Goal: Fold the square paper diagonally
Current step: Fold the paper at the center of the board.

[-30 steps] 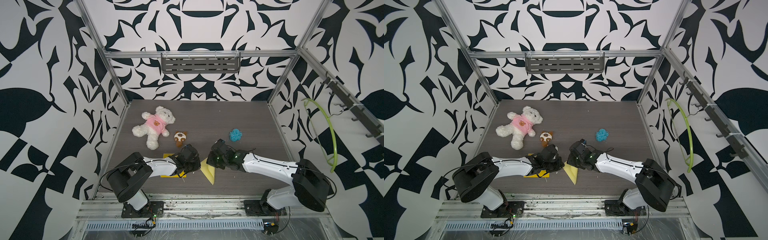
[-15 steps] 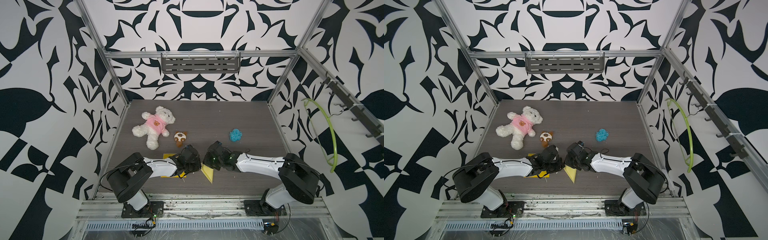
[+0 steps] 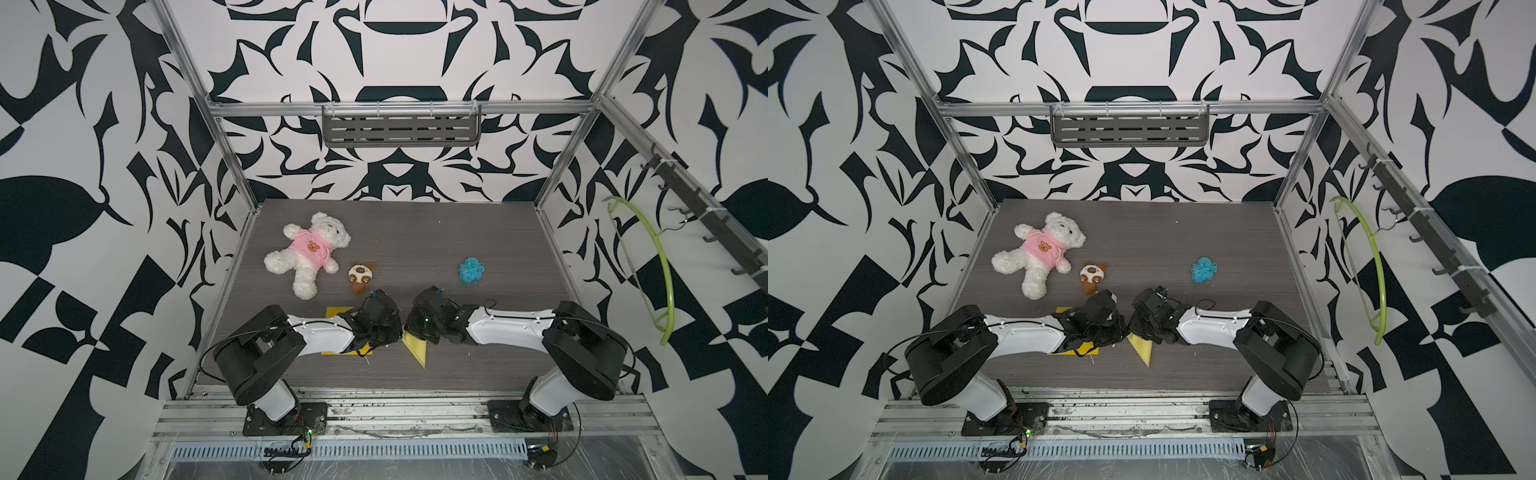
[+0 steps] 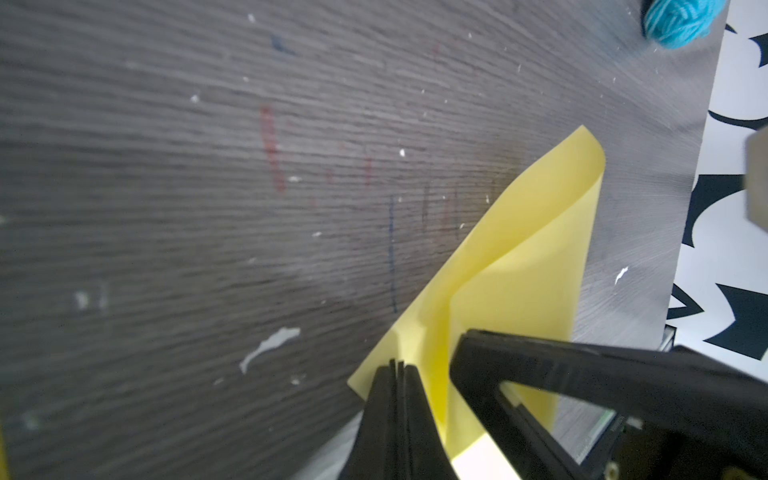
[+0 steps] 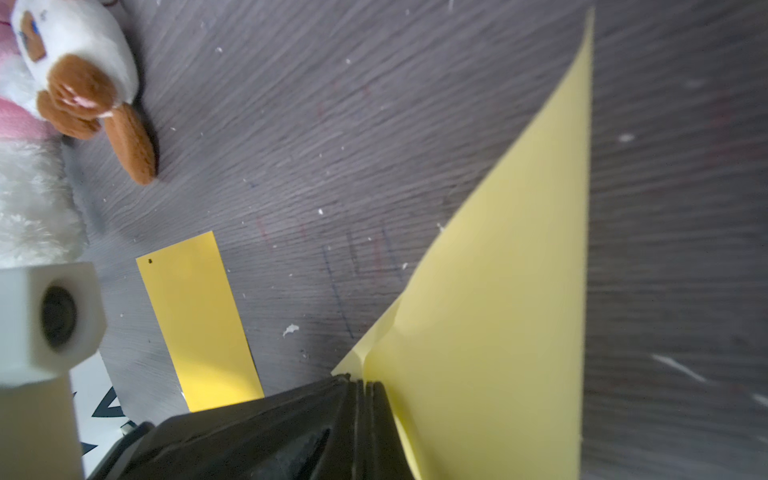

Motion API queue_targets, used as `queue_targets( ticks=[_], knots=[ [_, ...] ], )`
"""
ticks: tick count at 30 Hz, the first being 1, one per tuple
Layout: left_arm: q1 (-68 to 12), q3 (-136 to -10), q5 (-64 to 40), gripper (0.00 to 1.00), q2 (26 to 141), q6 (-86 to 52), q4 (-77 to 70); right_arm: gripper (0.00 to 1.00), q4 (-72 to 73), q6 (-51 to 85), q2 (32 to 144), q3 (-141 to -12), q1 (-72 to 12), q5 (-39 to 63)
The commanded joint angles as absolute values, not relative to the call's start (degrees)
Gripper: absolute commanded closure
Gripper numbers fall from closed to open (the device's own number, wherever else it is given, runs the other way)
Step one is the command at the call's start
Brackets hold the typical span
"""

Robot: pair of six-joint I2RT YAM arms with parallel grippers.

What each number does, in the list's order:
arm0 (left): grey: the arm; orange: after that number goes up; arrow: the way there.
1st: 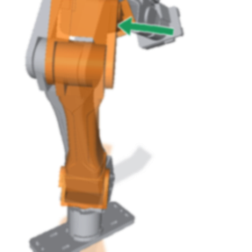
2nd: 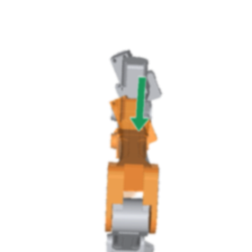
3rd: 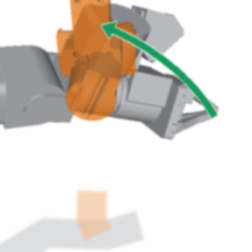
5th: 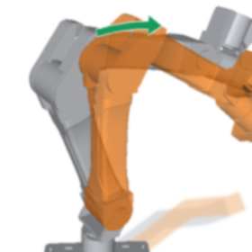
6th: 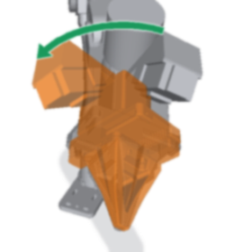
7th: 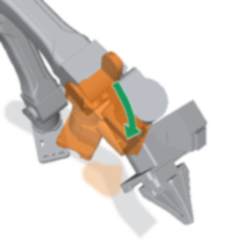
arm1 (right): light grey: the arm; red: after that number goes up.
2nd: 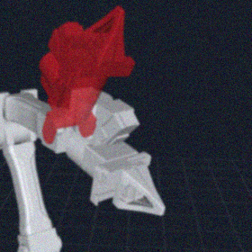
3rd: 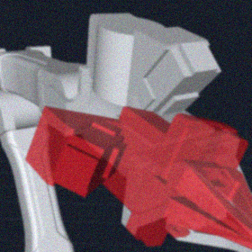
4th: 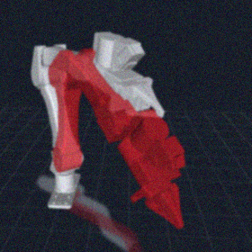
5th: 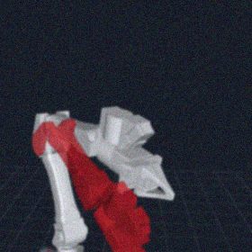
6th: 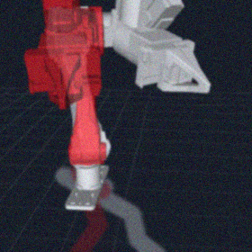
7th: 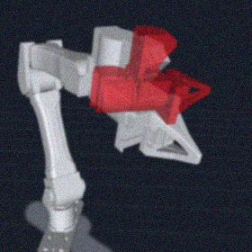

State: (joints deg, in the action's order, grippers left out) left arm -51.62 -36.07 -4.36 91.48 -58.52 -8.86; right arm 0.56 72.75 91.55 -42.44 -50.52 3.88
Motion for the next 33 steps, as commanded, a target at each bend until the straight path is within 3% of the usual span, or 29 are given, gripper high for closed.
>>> queue_targets(
  ticks=[1,33],
  knots=[
    [-52.19,-34.61,-4.05,1.00,92.62,-58.39,-2.99,1.00,2.88,73.78,91.50,-42.10,-51.02,4.48],
    [-52.65,-35.20,-4.15,1.00,92.68,-58.41,-2.35,1.00,4.75,74.01,95.10,-41.79,-51.30,3.65]
  ],
)
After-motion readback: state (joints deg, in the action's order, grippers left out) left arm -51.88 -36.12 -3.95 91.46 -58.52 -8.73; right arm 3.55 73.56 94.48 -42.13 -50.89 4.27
